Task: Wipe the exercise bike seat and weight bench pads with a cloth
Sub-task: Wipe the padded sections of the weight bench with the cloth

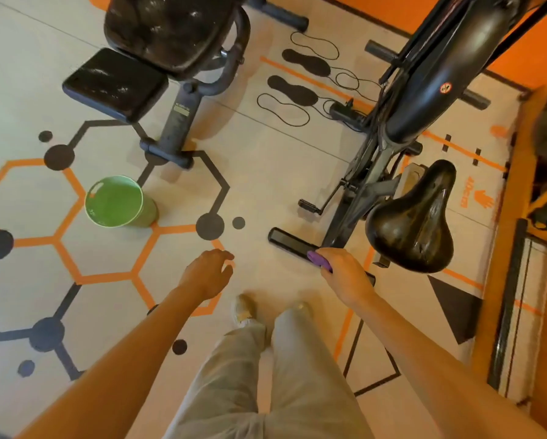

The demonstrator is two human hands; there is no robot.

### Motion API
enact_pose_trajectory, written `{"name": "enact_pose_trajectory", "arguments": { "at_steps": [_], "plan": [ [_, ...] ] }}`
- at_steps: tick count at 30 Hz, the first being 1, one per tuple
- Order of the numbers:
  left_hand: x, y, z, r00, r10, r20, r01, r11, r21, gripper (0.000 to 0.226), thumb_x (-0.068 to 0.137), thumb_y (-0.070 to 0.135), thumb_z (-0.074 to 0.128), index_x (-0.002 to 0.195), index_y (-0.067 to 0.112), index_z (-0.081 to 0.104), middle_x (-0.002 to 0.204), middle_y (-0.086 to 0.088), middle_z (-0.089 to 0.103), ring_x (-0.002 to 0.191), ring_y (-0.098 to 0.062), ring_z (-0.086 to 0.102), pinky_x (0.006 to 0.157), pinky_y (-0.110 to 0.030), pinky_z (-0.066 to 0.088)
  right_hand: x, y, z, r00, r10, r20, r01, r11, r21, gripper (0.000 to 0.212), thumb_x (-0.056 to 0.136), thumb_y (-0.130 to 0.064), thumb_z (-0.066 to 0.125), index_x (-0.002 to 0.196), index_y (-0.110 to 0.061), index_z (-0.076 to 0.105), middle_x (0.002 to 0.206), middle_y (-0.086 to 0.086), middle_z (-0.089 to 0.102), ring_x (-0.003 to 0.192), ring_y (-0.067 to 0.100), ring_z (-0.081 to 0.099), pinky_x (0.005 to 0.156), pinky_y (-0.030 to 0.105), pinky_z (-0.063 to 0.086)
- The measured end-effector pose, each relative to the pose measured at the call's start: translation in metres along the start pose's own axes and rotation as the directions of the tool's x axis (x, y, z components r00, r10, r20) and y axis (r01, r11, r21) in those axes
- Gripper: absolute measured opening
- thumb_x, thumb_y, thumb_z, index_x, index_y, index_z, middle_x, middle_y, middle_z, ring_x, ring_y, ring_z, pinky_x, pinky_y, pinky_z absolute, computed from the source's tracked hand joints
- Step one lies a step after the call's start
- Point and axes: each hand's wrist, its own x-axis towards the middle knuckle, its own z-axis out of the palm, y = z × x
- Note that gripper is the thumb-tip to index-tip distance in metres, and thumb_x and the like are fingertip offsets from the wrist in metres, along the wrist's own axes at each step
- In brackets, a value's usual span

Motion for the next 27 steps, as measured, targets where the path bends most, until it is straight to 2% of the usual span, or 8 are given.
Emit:
{"name": "enact_pose_trajectory", "arguments": {
  "at_steps": [4, 8, 12, 16, 20, 23, 27],
  "plan": [
    [0.000, -0.027, -0.013, 0.998, -0.046, 0.033, 0.048, 0.997, -0.066, 0.038, 0.102, 0.027, 0.043, 0.139, 0.021, 0.051, 0.147, -0.002, 0.049, 0.135, -0.025, 0.045, 0.112, -0.040, 0.037, -0.002, -0.010, -0.008, 0.998, 0.057, -0.009, -0.057, 0.998, 0.023, 0.026, 0.096, -0.021, 0.058, 0.120, -0.015, 0.066, 0.115, 0.003, 0.069, 0.112, 0.018, 0.062, 0.095, 0.026, 0.049],
    [0.010, -0.046, -0.022, 0.993, -0.095, 0.071, 0.103, 0.986, -0.130, 0.036, 0.102, 0.027, 0.045, 0.137, 0.020, 0.054, 0.146, -0.002, 0.051, 0.134, -0.023, 0.047, 0.114, -0.037, 0.035, 0.003, -0.003, -0.015, 0.987, 0.154, 0.043, -0.155, 0.987, 0.031, 0.032, 0.096, -0.021, 0.058, 0.128, -0.018, 0.060, 0.122, 0.004, 0.065, 0.118, 0.017, 0.058, 0.096, 0.023, 0.045],
    [0.030, -0.060, -0.043, 0.986, -0.142, 0.091, 0.153, 0.979, -0.136, 0.035, 0.101, 0.024, 0.047, 0.134, 0.018, 0.057, 0.141, -0.004, 0.056, 0.129, -0.023, 0.052, 0.110, -0.035, 0.039, 0.026, 0.001, -0.025, 0.974, 0.215, 0.065, -0.219, 0.975, 0.049, 0.031, 0.097, -0.023, 0.057, 0.127, -0.018, 0.059, 0.124, 0.002, 0.064, 0.118, 0.017, 0.059, 0.097, 0.024, 0.044],
    [0.057, -0.063, -0.079, 0.980, -0.179, 0.091, 0.190, 0.974, -0.126, 0.035, 0.099, 0.023, 0.048, 0.133, 0.017, 0.057, 0.139, -0.003, 0.056, 0.128, -0.020, 0.053, 0.109, -0.032, 0.039, 0.066, 0.001, -0.039, 0.972, 0.224, 0.063, -0.232, 0.959, 0.165, 0.028, 0.095, -0.019, 0.061, 0.123, -0.018, 0.063, 0.125, -0.004, 0.066, 0.117, 0.012, 0.061, 0.102, 0.026, 0.045],
    [0.086, -0.045, -0.136, 0.988, -0.157, -0.001, 0.156, 0.982, -0.110, 0.035, 0.099, 0.022, 0.048, 0.132, 0.017, 0.059, 0.138, -0.001, 0.058, 0.128, -0.020, 0.054, 0.110, -0.033, 0.038, 0.113, -0.010, -0.057, 0.967, 0.218, 0.131, -0.233, 0.965, 0.118, 0.025, 0.096, -0.023, 0.059, 0.120, -0.018, 0.064, 0.123, -0.003, 0.067, 0.113, 0.015, 0.062, 0.101, 0.029, 0.047],
    [0.114, -0.033, -0.168, 0.991, -0.133, -0.017, 0.129, 0.982, -0.140, 0.036, 0.099, 0.019, 0.047, 0.132, 0.013, 0.058, 0.138, -0.004, 0.058, 0.127, -0.023, 0.054, 0.108, -0.033, 0.040, 0.148, -0.017, -0.077, 0.966, 0.192, 0.171, -0.207, 0.976, 0.072, 0.025, 0.098, -0.026, 0.056, 0.116, -0.013, 0.065, 0.120, 0.005, 0.068, 0.111, 0.022, 0.063, 0.098, 0.035, 0.049],
    [0.146, -0.018, -0.198, 0.991, -0.130, -0.010, 0.128, 0.984, -0.125, 0.036, 0.097, 0.018, 0.048, 0.131, 0.012, 0.059, 0.138, -0.006, 0.058, 0.125, -0.023, 0.055, 0.107, -0.031, 0.040, 0.184, -0.029, -0.103, 0.968, 0.195, 0.160, -0.211, 0.973, 0.091, 0.031, 0.099, -0.024, 0.054, 0.127, -0.013, 0.062, 0.124, 0.007, 0.065, 0.115, 0.026, 0.061, 0.097, 0.033, 0.048]
  ]
}}
